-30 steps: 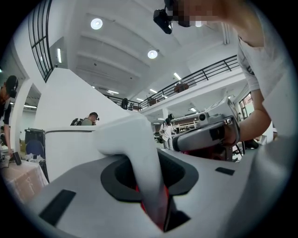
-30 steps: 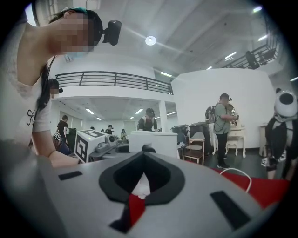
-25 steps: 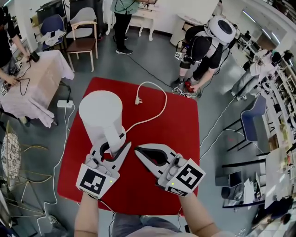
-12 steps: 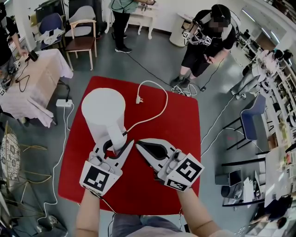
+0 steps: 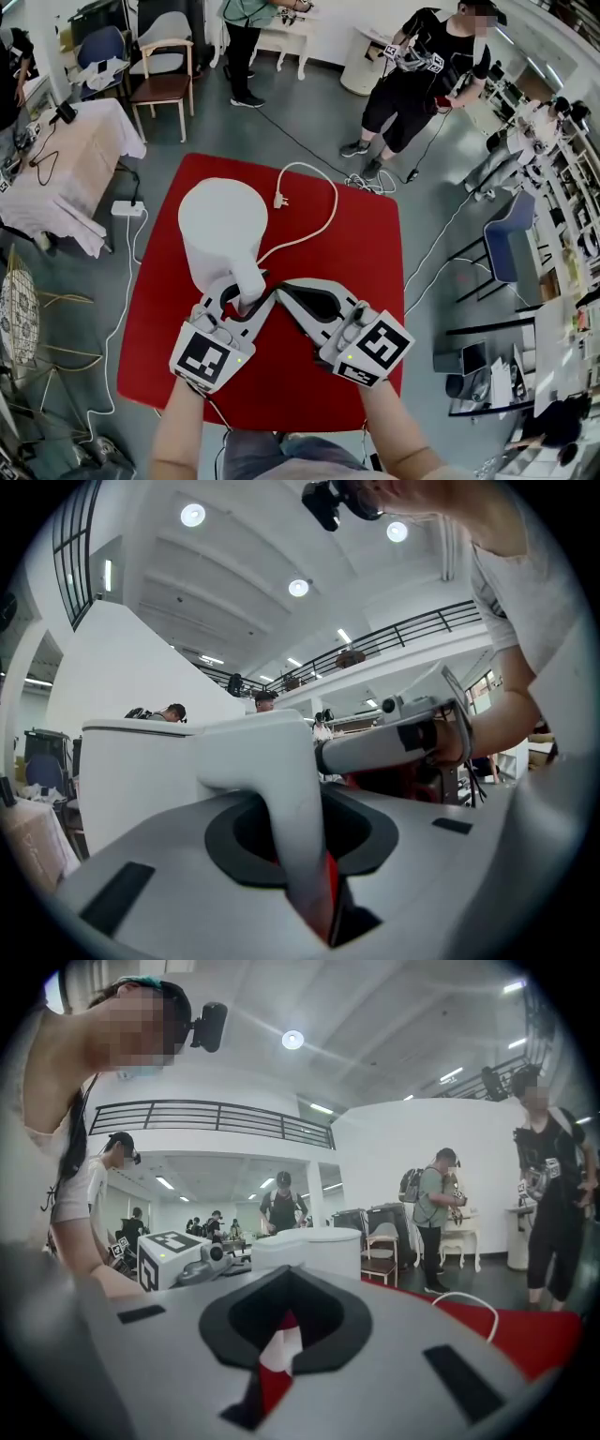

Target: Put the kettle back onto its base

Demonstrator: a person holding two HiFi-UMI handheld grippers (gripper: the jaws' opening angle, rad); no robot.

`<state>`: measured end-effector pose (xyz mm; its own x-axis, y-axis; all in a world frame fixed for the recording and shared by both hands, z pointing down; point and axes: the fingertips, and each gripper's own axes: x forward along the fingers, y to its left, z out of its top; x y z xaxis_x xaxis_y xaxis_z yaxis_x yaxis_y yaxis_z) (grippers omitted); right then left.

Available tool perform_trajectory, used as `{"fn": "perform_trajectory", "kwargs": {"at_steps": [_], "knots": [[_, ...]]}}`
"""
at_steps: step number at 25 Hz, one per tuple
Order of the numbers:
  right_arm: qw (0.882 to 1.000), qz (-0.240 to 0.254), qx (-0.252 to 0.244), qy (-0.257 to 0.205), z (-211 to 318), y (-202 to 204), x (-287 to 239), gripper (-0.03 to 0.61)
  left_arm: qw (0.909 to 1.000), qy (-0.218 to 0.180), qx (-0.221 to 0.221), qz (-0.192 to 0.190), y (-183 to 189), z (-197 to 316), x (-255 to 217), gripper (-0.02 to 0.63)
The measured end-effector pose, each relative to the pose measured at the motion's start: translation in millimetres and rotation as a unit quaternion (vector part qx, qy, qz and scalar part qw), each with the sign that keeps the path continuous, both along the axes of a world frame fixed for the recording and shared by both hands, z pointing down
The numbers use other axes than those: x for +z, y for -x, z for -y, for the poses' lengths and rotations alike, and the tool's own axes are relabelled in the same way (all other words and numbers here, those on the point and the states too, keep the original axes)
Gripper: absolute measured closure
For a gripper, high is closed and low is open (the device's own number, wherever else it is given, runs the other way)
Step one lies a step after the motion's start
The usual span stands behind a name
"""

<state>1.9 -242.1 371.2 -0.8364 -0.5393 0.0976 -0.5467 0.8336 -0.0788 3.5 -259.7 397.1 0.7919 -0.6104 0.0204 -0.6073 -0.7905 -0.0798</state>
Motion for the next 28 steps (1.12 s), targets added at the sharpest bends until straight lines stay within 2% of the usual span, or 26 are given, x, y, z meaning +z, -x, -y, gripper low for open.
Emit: {"fn": "perform_trajectory", "kwargs": {"at_steps": [6, 12, 15, 24, 28], "knots": [[1.0, -0.01, 0.005, -0.007, -6.2, -3.1, -3.0, 0.569, 0.9996, 0.019, -0.003, -0.019, 5.2, -6.7, 2.9, 0.537], [1.0, -0.011, 0.013, -0.009, -7.0, -9.3, -6.3, 0.569, 0.999, 0.016, 0.023, -0.036, -10.1, -3.5, 1.1, 0.546], [1.0, -0.011, 0.015, -0.01, -8.4, -11.4, -7.9, 0.569, 0.998, 0.019, 0.033, -0.051, -5.1, -10.1, -1.7, 0.549], [1.0, -0.012, 0.011, -0.012, -12.5, -10.2, -7.9, 0.569, 0.9962, 0.03, 0.067, -0.047, -3.7, -19.5, 6.5, 0.554], [1.0, -0.011, 0.013, -0.014, -14.2, -11.8, -10.4, 0.569, 0.9956, 0.015, 0.087, -0.03, -17.1, -22.3, 6.9, 0.557]]}}
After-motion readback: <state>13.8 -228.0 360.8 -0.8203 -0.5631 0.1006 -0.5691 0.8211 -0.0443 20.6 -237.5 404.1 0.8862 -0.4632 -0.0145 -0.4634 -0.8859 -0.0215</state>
